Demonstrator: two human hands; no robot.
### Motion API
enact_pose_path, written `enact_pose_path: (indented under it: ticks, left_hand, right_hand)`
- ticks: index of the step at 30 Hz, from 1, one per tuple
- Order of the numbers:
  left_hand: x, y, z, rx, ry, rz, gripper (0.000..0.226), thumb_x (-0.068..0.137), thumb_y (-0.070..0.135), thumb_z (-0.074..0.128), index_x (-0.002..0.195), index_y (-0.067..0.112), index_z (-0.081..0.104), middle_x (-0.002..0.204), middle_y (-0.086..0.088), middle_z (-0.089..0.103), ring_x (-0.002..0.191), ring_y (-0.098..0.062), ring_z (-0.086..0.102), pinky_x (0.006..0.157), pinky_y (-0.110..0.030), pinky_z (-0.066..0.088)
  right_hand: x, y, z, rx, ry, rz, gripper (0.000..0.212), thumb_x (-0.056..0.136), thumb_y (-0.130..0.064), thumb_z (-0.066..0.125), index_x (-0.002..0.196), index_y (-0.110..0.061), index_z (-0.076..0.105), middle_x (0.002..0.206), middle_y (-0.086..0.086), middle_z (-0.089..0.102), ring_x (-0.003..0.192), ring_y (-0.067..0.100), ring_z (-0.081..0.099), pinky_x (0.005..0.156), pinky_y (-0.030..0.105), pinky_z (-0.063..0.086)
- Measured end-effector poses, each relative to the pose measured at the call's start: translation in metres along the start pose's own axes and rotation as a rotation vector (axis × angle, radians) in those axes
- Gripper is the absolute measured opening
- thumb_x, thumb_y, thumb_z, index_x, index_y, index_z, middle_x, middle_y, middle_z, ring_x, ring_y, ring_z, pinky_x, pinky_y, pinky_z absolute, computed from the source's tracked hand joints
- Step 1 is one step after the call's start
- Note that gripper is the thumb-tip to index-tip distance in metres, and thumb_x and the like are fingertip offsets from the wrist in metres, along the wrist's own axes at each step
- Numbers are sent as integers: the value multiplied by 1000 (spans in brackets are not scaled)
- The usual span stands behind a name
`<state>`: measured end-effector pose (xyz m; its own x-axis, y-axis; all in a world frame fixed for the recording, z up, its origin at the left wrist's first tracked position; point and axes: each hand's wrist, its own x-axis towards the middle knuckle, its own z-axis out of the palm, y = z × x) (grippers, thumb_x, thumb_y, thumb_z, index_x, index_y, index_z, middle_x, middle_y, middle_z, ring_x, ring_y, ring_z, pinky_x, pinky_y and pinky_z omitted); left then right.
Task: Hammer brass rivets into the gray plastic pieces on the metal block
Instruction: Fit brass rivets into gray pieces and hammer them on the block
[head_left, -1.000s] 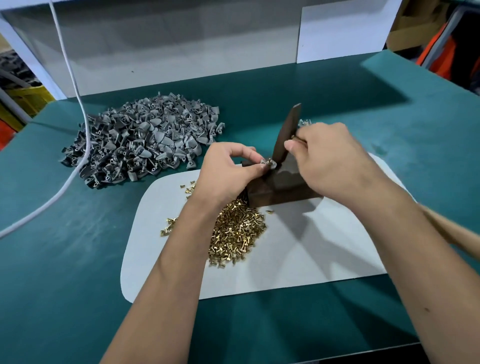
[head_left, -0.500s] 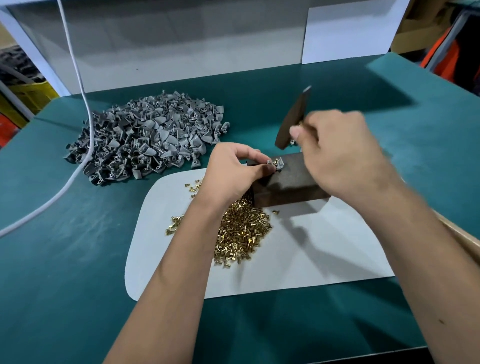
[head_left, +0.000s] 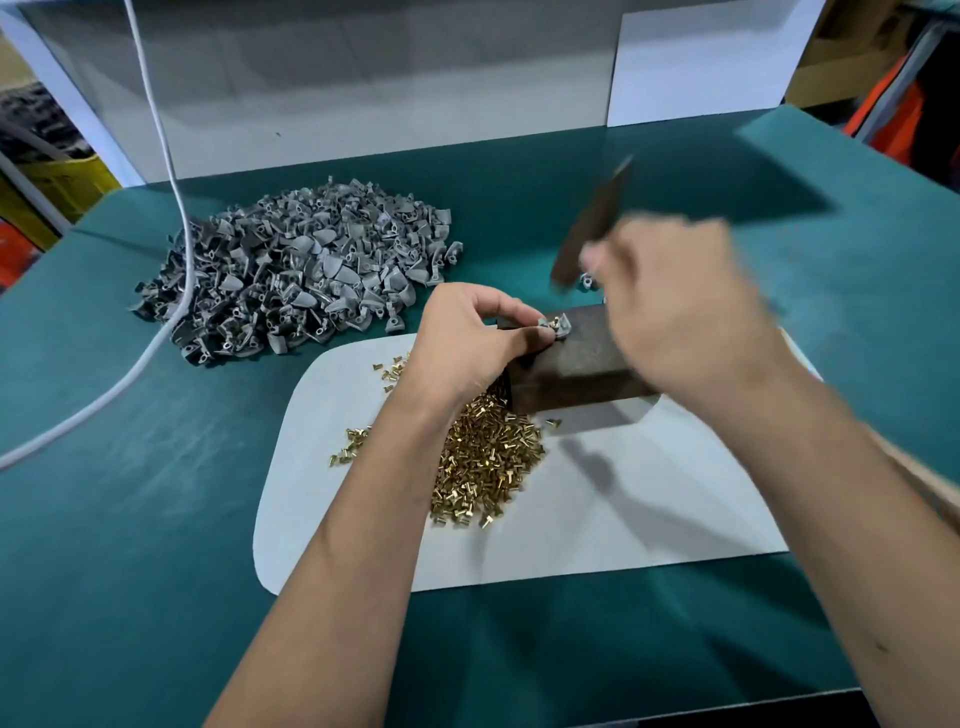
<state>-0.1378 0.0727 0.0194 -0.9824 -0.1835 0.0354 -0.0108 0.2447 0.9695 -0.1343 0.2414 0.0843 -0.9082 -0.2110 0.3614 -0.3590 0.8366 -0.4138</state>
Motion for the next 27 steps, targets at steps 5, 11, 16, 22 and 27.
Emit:
enact_pose_path:
  ticks: [5,11,16,22,27]
  left_hand:
    - [-3,1,0,-21,2,5,15,73,6,90,75,14,79,88,-1,78,97,-21,74,86,-30,59]
    - [0,-1,-1,-1,-15,31,17,73,5,90,74,18,79,80,7,78,91,-9,74,83,-21,59]
    - [0,0,0,1,-5,17,15,72,4,90,75,14,79,92,-4,78,100,-19,73,94,-34,59]
    - [-1,0,-1,-3,-12,33,15,73,5,90,77,13,79,88,1,77,98,-19,74,87,-25,59]
    - [0,-1,-1,22,-4,9,14,71,8,92,75,15,80,89,-1,79,98,-14,74,95,-34,58]
  right_hand:
    - [11,0,-8,-104,-114,51,31,101,-44,49,85,-18,56,85,14,60,76,40,56,70,41,51]
    - [2,1,3,-109,-228,79,37,104,-41,44,76,-16,43,91,13,63,81,39,54,70,42,48]
    - [5,-1,-6,-13,-9,36,34,100,-46,45,79,-19,48,79,10,58,76,40,55,65,41,47]
    - [3,-3,-2,-142,-264,65,32,104,-43,47,80,-21,49,80,7,55,78,38,51,67,37,40]
    - [5,-8,-7,36,120,-22,30,102,-44,44,95,-19,60,84,12,62,76,40,55,68,43,49]
